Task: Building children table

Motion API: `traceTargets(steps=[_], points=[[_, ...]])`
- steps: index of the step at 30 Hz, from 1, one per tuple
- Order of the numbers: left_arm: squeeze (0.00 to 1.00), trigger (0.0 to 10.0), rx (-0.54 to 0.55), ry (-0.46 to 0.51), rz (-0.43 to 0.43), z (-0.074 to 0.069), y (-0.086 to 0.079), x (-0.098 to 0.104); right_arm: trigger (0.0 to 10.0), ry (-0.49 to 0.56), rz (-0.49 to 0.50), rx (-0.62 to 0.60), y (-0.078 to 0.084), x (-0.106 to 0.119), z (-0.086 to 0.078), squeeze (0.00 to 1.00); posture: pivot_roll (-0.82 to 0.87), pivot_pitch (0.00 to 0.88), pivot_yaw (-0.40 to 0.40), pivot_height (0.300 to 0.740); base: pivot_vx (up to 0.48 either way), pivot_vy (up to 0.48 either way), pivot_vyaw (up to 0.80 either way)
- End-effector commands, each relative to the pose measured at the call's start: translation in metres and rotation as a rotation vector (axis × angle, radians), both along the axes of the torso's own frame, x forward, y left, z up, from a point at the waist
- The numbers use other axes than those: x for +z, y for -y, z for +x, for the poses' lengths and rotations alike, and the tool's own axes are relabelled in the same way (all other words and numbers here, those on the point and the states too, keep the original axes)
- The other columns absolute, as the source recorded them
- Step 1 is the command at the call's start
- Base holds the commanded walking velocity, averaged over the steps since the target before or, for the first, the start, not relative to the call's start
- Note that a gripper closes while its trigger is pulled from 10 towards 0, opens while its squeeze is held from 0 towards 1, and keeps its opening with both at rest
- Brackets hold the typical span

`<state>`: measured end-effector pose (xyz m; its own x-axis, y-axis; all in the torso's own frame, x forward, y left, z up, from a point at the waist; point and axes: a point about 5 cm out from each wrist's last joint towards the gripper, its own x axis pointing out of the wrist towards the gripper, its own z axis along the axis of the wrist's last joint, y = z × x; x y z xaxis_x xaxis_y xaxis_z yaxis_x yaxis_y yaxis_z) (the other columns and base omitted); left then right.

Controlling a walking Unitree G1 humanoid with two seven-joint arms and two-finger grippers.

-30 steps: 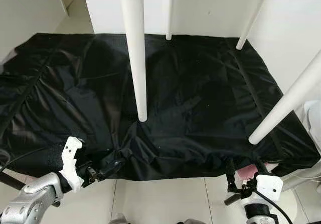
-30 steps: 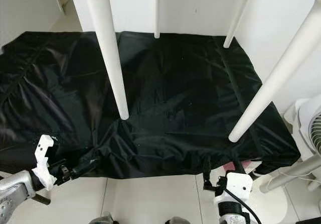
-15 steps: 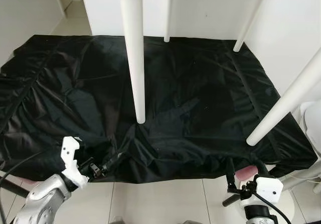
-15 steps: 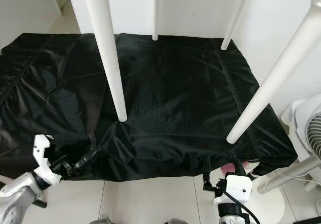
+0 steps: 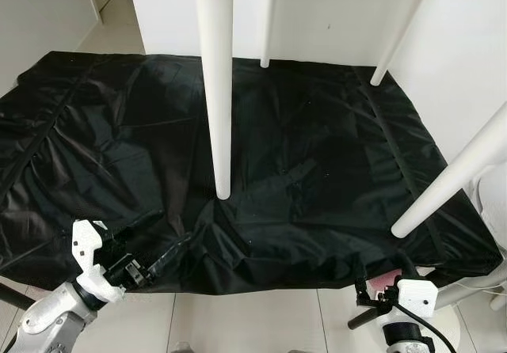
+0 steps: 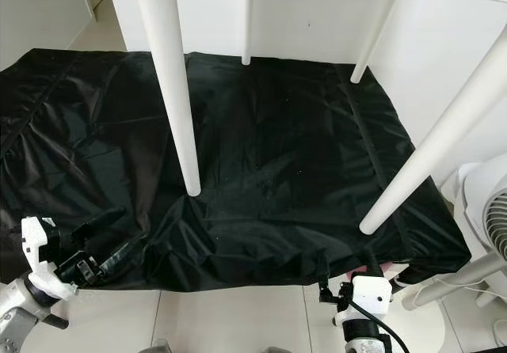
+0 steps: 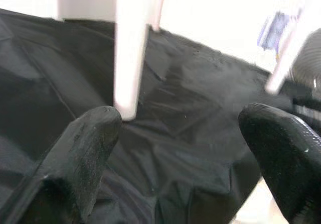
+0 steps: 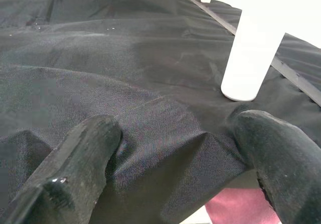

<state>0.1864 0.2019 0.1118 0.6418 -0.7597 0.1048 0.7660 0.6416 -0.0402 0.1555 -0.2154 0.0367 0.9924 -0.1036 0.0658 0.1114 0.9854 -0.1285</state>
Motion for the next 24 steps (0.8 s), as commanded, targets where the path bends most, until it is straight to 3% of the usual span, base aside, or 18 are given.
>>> traceTargets(steps=[1,13,24], points=[[0.0,10.0,-0.231,0.022,0.062,-0.013,0.004,-0.004,10.0,-0.07,-0.004,0.005,0.001,-0.012,-0.007,0.0,0.1,0.015,-0.022,0.74,0.0,0.0,0.0],[0.0,10.0,-0.346,0.016,0.209,-0.028,0.004,-0.012,10.0,-0.095,-0.005,0.054,-0.007,-0.022,-0.014,0.0,0.09,0.023,-0.019,0.74,0.0,0.0,0.0],[0.0,10.0,-0.429,-0.015,0.333,-0.045,0.004,-0.032,10.0,-0.108,-0.01,0.133,-0.019,-0.028,-0.029,0.0,0.08,0.041,-0.005,0.74,0.0,0.0,0.0]])
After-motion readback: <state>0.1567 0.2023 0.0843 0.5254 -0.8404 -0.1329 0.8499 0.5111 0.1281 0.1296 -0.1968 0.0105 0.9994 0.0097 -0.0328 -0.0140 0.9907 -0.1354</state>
